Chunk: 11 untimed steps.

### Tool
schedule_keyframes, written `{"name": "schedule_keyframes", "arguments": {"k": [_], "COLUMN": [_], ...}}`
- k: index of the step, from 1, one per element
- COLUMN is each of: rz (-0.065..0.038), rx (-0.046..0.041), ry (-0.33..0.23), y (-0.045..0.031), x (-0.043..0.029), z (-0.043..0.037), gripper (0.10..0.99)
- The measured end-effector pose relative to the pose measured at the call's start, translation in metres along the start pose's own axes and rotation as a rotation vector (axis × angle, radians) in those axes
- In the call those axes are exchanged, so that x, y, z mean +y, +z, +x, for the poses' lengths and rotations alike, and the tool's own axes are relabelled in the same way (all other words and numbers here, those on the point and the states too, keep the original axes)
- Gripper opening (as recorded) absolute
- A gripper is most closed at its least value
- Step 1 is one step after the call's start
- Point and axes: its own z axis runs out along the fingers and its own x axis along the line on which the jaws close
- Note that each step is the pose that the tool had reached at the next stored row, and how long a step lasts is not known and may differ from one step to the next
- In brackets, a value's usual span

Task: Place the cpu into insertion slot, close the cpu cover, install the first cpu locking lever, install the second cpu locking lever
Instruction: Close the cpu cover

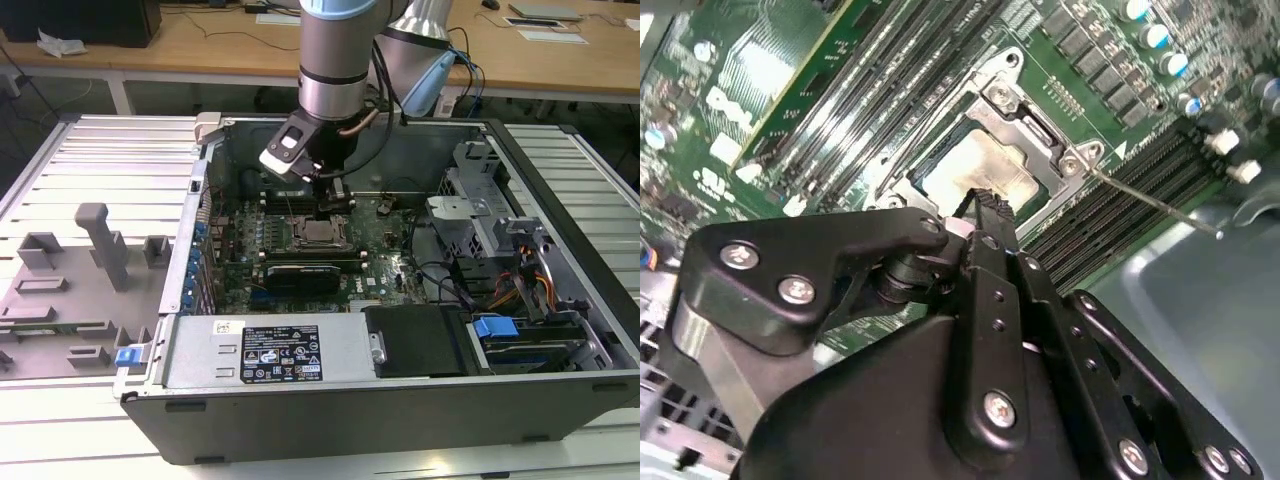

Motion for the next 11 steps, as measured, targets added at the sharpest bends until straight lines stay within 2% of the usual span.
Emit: {"name": "schedule_keyframes", "arguments": {"k": [2,4,8,11], "rz": [0.0,0.001,0.002,0.003], "rx": [0.0005,0.0013,0.0019,0.0029], "ry": [-0.041,-0.116,-0.193,-0.279], "y": [0.0,0.0001,0.0001,0.0002], "x": [0.0,0.0,0.0,0.0], "z": [0.0,0.0,0.0,0.0], "gripper": [0.106,0.106,0.106,0.106]}}
